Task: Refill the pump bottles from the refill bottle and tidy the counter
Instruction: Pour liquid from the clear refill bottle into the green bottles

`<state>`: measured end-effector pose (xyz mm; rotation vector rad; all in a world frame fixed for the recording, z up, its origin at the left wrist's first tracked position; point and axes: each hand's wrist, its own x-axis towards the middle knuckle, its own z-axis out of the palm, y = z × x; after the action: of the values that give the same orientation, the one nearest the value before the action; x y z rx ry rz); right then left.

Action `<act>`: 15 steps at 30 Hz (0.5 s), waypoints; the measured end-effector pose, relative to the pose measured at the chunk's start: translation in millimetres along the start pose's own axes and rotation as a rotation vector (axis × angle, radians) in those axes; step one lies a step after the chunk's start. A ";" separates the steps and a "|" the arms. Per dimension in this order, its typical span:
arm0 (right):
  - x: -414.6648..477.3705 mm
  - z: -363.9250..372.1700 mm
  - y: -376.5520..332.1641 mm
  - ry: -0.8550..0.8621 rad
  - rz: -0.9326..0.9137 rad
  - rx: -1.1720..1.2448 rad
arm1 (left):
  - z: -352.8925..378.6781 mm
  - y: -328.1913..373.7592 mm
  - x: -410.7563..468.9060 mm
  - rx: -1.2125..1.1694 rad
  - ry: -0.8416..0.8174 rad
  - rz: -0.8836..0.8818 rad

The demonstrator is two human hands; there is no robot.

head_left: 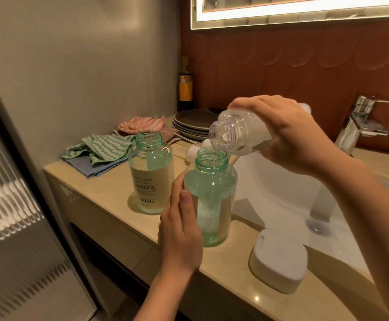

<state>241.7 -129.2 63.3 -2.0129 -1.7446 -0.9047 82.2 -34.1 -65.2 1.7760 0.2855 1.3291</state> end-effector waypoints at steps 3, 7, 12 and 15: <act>0.1 0.2 -0.5 0.000 0.000 0.003 | -0.5 0.8 0.0 0.004 -0.005 0.003; -0.2 0.5 -0.3 -0.002 0.001 0.008 | -0.4 -0.5 -0.3 -0.002 -0.005 -0.009; 0.3 -0.1 -0.2 -0.006 0.004 0.009 | -0.5 -0.6 -0.3 0.003 -0.002 -0.012; 0.1 0.1 -0.4 -0.008 0.006 0.011 | -0.3 0.8 -0.2 0.008 -0.003 0.007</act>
<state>241.4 -129.0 63.2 -2.0165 -1.7432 -0.8850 81.7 -34.5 -64.7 1.7867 0.2832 1.3323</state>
